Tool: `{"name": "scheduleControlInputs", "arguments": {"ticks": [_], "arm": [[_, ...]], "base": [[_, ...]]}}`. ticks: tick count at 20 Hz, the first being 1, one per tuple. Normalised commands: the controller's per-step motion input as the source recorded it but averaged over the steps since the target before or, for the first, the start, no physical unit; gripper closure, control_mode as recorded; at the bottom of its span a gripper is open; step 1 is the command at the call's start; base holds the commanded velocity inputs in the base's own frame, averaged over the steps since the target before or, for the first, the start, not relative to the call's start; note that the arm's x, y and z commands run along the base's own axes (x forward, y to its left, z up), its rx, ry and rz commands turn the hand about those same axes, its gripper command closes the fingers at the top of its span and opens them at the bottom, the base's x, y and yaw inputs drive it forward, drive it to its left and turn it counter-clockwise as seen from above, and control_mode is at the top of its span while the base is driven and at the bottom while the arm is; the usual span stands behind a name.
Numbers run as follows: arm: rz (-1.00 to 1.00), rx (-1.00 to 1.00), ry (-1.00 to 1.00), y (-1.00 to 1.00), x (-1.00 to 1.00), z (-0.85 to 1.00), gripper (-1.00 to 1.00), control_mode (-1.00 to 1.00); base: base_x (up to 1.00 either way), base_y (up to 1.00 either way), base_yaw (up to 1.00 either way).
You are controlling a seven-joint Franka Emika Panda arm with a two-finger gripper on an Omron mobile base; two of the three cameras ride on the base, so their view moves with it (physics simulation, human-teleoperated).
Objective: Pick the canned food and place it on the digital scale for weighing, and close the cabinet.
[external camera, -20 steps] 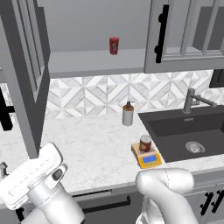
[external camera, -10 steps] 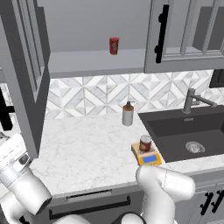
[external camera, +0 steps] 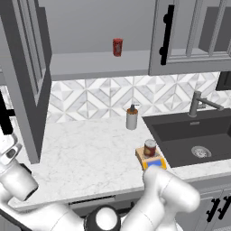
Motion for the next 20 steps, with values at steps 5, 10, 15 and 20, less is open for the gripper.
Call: {"name": "scheduleControlInputs", "arguments": {"ticks": [5, 10, 15, 20], "arm": [[-0.04, 0.41, -0.17, -0.24, -0.45, 0.25, -1.0, -1.0], [-0.03, 0.42, -0.22, -0.26, -0.58, 0.37, -1.0, -1.0], [0.0, 0.39, -0.12, -0.46, -0.48, 0.27, -1.0, -1.0], [0.0, 0.51, 0.0, -0.99, -0.11, -0.08, -1.0, -1.0]], "base": [[0.0, 0.0, 0.0], [0.0, 0.0, 0.0], [0.0, 0.0, 0.0], [0.0, 0.0, 0.0]]}}
